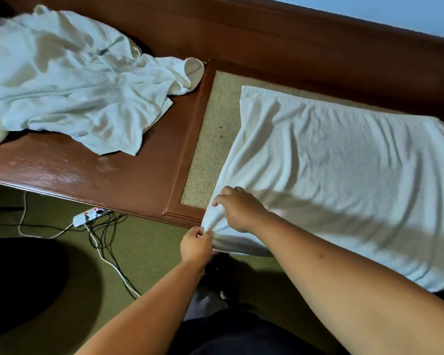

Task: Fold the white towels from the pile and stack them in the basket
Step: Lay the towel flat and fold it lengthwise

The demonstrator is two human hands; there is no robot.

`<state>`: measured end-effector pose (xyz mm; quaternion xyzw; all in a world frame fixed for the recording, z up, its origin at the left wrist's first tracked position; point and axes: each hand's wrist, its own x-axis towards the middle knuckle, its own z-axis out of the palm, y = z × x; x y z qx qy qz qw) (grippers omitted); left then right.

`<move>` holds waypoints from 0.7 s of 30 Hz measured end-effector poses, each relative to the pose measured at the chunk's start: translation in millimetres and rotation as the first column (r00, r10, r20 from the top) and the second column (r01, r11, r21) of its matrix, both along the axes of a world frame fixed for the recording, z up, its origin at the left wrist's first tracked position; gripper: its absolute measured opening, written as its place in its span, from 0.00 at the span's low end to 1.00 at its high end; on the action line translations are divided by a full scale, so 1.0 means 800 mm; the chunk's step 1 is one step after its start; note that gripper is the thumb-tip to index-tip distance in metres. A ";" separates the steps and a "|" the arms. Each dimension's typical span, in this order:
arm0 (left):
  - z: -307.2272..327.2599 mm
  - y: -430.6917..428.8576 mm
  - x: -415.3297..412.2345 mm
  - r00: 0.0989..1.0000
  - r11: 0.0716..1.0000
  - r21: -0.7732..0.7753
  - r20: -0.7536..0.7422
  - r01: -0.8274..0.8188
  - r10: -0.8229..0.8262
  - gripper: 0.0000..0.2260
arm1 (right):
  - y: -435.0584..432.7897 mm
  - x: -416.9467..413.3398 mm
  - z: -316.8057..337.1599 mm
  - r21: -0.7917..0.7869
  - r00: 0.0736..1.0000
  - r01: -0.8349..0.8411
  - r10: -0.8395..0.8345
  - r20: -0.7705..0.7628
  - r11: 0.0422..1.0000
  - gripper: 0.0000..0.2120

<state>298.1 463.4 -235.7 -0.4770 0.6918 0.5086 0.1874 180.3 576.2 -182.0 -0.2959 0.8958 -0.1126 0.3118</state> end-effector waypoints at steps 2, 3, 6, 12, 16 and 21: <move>0.006 -0.011 -0.001 0.999 0.998 -0.050 0.022 0.042 -0.040 0.12 | -0.007 -0.010 0.001 0.053 0.993 -0.103 0.106 -0.047 0.993 0.26; 0.008 -0.014 -0.001 0.994 0.991 -0.083 0.038 0.105 -0.102 0.10 | -0.011 -0.014 0.000 0.073 0.987 -0.144 0.149 -0.059 0.987 0.27; 0.019 -0.016 -0.010 0.959 0.924 -0.259 0.038 0.280 -0.281 0.05 | -0.022 -0.026 -0.005 0.129 0.968 -0.223 0.235 -0.084 0.966 0.24; 0.026 -0.028 -0.068 0.855 0.785 -0.420 -0.037 0.456 -0.517 0.11 | -0.026 -0.080 -0.002 0.200 0.967 -0.167 0.200 -0.157 0.965 0.19; 0.020 -0.032 -0.116 0.892 0.875 -0.267 -0.097 0.404 -0.442 0.14 | -0.026 -0.127 0.006 0.271 0.943 -0.153 0.223 -0.249 0.950 0.17; 0.025 -0.012 -0.160 0.922 0.929 -0.069 -0.118 0.364 -0.370 0.17 | -0.029 -0.172 0.016 0.452 0.901 -0.274 0.391 -0.188 0.849 0.19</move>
